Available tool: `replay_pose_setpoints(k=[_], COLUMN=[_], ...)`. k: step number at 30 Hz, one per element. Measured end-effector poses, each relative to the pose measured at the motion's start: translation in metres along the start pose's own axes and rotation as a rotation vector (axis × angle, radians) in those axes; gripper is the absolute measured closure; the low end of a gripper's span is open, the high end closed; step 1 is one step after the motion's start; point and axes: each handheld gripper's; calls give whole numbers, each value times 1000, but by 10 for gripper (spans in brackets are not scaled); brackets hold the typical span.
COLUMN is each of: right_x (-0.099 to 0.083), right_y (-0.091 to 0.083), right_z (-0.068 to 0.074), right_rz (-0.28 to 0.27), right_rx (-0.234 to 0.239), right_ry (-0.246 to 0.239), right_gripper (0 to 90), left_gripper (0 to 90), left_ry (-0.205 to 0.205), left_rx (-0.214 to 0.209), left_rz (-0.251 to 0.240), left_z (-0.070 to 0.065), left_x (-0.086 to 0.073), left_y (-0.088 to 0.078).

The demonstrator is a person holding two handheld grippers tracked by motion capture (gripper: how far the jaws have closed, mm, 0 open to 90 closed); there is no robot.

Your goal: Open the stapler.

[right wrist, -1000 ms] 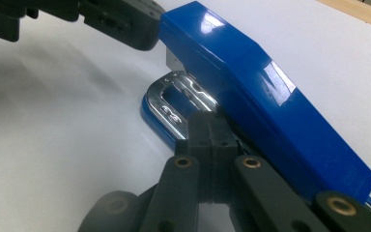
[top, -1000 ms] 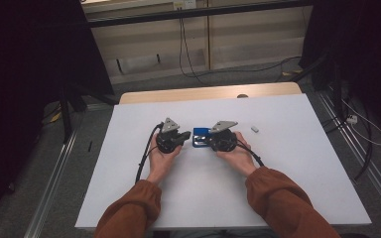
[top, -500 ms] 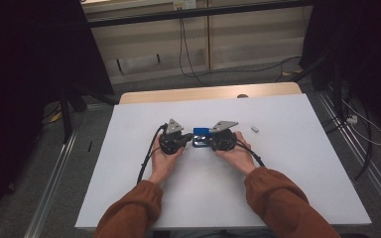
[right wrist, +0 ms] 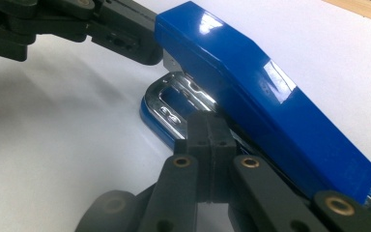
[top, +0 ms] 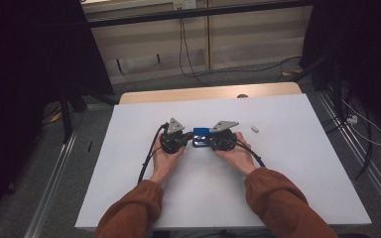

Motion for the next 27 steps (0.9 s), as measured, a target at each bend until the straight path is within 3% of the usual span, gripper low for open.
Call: replay_pose_setpoints(k=[18,20,27], right_x=[-1,-1,-2], right_y=[0,0,0], right_z=[0,-1,0], right_rz=[-5,-8,-14], right_rx=[2,3,2], right_ry=[7,-1,-34], right_gripper=[900,900,900], left_gripper=[900,900,900], left_ry=[-23,-6,-7], left_rx=[0,5,4], left_rz=[-31,-28,-44], left_z=[1,0,0], left_x=[5,7,10], left_y=[-3,-3,-5])
Point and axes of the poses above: each handheld gripper's, and its own axes: y roughly forward along the jaws, x roughly out of its top, z roughly to its left, and after that the axes turned 9 degrees about y, right-handed
